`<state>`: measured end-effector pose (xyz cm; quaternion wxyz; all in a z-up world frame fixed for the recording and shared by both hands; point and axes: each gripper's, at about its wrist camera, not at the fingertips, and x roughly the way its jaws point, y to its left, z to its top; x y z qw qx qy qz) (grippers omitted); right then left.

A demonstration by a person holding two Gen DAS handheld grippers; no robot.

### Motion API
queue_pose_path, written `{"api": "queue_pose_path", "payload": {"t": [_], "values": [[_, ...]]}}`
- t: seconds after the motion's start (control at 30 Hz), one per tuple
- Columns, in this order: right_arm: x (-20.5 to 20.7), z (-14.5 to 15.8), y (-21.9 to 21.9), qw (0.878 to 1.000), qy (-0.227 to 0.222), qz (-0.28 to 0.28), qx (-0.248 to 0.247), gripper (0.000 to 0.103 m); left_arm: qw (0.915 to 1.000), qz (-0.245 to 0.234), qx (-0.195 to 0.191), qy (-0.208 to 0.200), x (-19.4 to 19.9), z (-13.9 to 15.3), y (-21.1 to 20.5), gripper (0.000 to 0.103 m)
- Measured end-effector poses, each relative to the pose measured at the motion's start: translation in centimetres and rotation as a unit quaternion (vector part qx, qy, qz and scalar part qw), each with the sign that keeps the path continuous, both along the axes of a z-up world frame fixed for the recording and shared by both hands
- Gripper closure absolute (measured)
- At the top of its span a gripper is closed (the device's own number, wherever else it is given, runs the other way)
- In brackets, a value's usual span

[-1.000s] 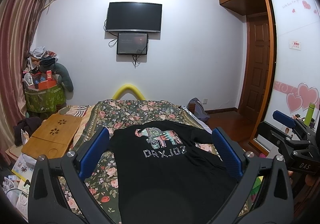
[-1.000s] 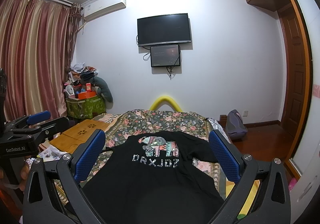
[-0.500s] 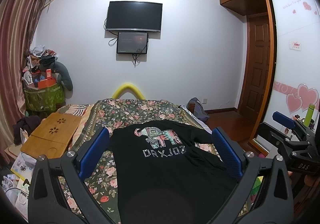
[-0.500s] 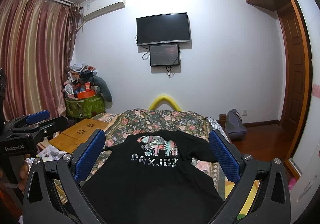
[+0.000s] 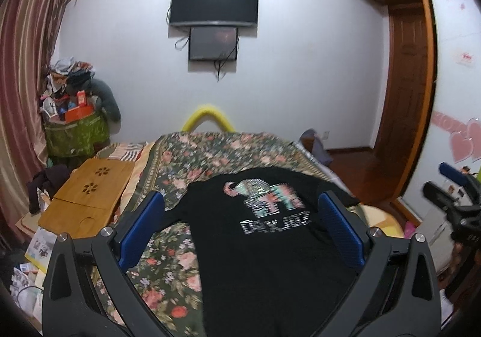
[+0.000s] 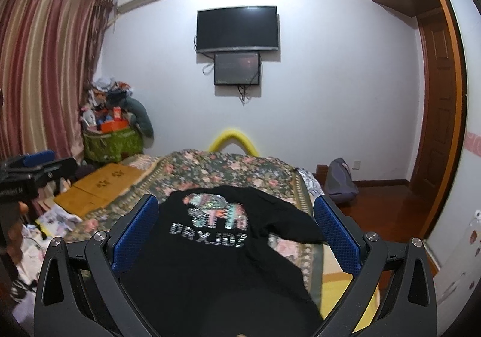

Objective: Fold small clothes

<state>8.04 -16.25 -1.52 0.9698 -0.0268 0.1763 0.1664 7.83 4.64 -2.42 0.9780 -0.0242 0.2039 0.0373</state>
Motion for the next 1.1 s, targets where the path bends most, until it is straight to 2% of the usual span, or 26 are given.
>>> {"api": "queue_pose_path", "payload": {"t": [0.1, 0.2, 0.37, 0.67, 0.73, 0.87, 1.1], "values": [[2.4, -1.3, -1.0, 1.0, 0.02, -0.008, -0.007, 0.0, 0.9992, 0.024, 0.012, 0.029, 2.9, -1.4, 2.3, 0.0], [4.6, -2.4, -1.8, 0.999, 0.038, -0.019, -0.017, 0.001, 0.9967, 0.041, 0.008, 0.07, 6.2, -3.1, 5.3, 0.0], [8.3, -3.6, -3.3, 0.997, 0.064, -0.029, -0.025, 0.006, 0.9873, 0.065, -0.051, 0.136, 11.5, -5.9, 11.3, 0.0], [14.2, -5.9, -5.1, 0.992, 0.108, -0.056, -0.043, 0.006, 0.9518, 0.136, -0.098, 0.257, 19.6, -14.2, 19.9, 0.0], [15.6, -6.6, -5.6, 0.99, 0.121, -0.055, -0.043, 0.006, 0.9437, 0.139, -0.111, 0.279, 21.1, -16.2, 21.3, 0.009], [18.2, -8.2, -6.5, 0.986, 0.149, -0.064, -0.038, 0.006, 0.9232, 0.152, -0.14, 0.324, 24.1, -20.2, 23.4, 0.011], [21.6, -10.8, -7.1, 0.978, 0.181, -0.076, -0.069, 0.006, 0.8948, 0.156, -0.166, 0.384, 28.7, -26.5, 26.3, 0.016]]}}
